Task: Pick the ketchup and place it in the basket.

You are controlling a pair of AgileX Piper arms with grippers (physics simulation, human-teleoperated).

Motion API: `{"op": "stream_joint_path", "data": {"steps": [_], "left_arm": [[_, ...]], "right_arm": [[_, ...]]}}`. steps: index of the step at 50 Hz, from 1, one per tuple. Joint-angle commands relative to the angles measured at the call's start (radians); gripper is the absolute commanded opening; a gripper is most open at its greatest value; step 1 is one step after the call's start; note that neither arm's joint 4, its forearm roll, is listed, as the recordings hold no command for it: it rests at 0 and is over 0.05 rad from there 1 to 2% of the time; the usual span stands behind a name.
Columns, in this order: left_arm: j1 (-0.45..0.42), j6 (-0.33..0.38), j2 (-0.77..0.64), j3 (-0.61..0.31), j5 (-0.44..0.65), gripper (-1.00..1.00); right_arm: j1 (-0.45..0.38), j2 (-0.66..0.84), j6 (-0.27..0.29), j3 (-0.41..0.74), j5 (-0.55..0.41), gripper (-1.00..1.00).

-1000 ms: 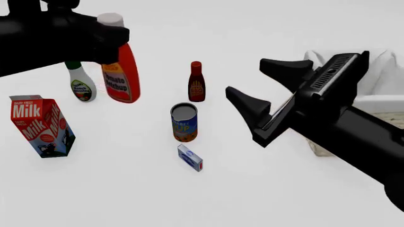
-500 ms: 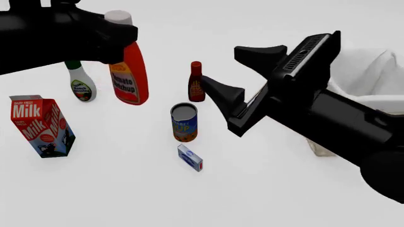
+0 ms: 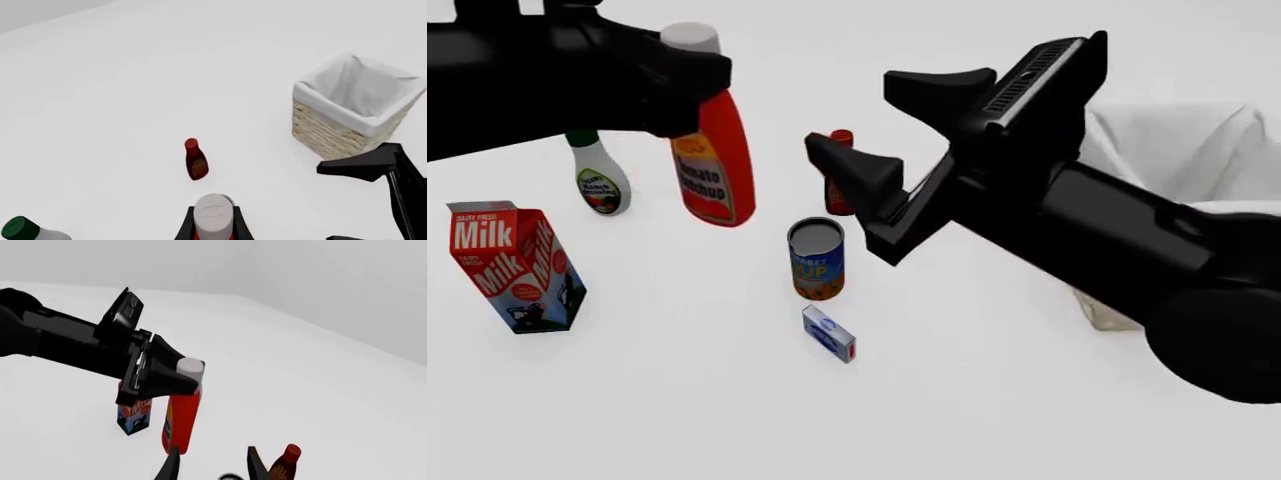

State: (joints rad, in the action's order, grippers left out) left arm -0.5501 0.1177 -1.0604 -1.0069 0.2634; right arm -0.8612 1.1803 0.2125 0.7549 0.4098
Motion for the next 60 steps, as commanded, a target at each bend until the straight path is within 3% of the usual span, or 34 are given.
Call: {"op": "stream_joint_path", "data": {"steps": [1,11,60], "left_arm": [[-0.016,0.007,0.001,-0.011,0.003,-1.00],[-0.026,0.006,0.001,-0.026,0.016,-1.00],[-0.021,-0.006,0.008,-0.054,0.047,-1.00]], "right_arm": [[-0.019,0.046,-0.019,0.025,0.026,1.00],[-0.027,0.092,-0.043,0.046,0.066,1.00],[-0.064,0.308,-0.038,0.140,0.143,1.00]]}}
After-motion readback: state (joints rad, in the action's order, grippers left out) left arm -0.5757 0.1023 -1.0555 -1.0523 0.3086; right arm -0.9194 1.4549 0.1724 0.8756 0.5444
